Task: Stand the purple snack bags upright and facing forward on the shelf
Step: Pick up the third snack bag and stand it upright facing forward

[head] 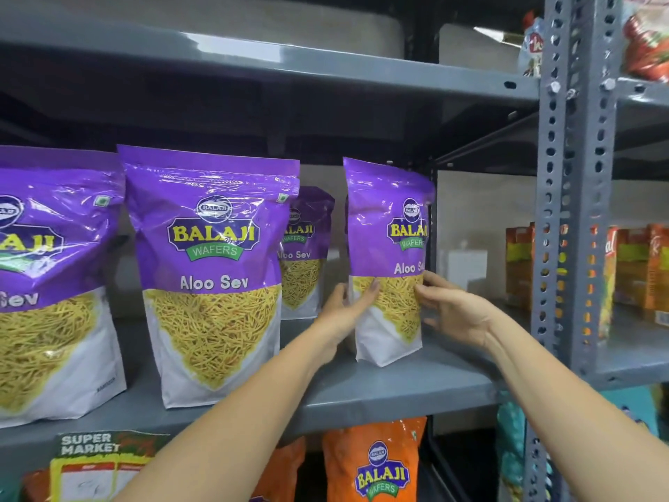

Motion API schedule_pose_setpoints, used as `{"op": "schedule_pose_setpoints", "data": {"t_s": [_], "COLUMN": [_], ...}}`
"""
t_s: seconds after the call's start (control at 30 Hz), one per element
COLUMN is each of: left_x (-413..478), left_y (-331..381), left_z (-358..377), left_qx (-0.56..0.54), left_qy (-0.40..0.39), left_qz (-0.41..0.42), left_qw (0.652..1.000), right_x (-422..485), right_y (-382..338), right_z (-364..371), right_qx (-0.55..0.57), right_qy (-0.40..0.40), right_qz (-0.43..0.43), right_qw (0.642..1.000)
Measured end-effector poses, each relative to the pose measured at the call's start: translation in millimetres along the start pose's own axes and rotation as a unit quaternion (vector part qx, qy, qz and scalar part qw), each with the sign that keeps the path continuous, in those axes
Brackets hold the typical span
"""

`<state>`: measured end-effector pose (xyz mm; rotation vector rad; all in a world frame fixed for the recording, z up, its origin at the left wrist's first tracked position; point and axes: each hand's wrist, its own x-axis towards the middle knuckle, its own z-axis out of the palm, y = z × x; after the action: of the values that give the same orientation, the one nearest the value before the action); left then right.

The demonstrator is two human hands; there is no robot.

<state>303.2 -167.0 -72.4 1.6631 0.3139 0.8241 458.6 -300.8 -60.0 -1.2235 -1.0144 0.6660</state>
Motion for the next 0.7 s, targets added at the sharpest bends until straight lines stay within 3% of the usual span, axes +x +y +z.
{"op": "schedule_pose_setpoints", "data": {"t_s": [0.4, 0.6, 0.7], "left_x": [6.5, -0.2, -11.2], "left_y": [-10.7, -6.2, -1.5], "left_z": [-13.1, -13.7, -12.7], "left_qx": [-0.039, -0.073, -0.025], "left_qy": [-0.052, -0.014, -0.043], "left_qz": [-0.017, -0.003, 0.037], "left_qw": [0.998, 0.997, 0.998], "right_x": [-15.3, -18.8, -18.9], "right_y": [5.8, 9.0, 13.3], "right_z": [14.4, 11.7, 8.3], "right_qx": [-0.084, -0.088, -0.096], "right_qy": [0.126, 0.074, 0.045], "right_qz": [-0.089, -0.041, -0.018], "right_qw": [0.985, 0.993, 0.994]}}
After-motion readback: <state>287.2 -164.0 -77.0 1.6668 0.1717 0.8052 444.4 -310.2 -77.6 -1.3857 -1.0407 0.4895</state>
